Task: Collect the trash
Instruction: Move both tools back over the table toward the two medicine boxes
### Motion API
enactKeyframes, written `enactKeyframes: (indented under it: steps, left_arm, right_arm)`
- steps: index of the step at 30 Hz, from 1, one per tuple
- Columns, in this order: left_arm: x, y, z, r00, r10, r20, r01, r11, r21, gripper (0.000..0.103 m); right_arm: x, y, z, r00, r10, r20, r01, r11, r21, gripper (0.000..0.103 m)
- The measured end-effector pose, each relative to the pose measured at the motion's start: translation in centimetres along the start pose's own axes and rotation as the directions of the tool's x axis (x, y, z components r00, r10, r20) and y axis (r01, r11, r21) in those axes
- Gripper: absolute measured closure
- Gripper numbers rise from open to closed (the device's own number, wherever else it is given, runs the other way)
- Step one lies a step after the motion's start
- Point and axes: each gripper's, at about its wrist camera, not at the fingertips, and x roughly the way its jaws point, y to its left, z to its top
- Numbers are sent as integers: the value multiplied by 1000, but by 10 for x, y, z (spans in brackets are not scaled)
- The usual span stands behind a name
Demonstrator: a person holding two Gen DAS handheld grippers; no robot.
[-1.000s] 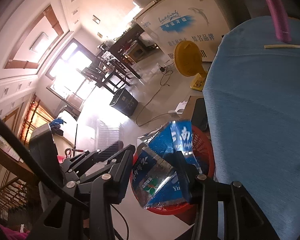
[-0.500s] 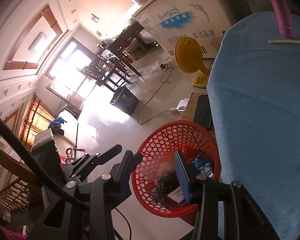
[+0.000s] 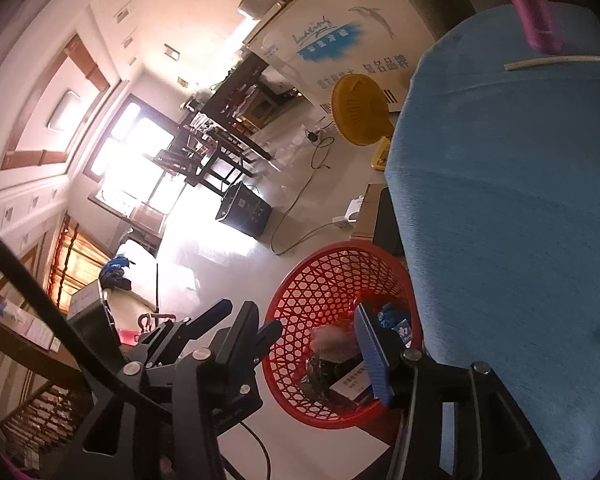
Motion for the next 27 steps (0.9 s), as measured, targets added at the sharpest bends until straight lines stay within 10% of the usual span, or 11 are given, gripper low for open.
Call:
enactKeyframes:
  steps: [27]
  left_arm:
    - [-9,-30,8,1000,19,1,-19,997,75,34]
  right_arm:
    - [-33,-22,-4,997,-3,72,-1,999,54,47]
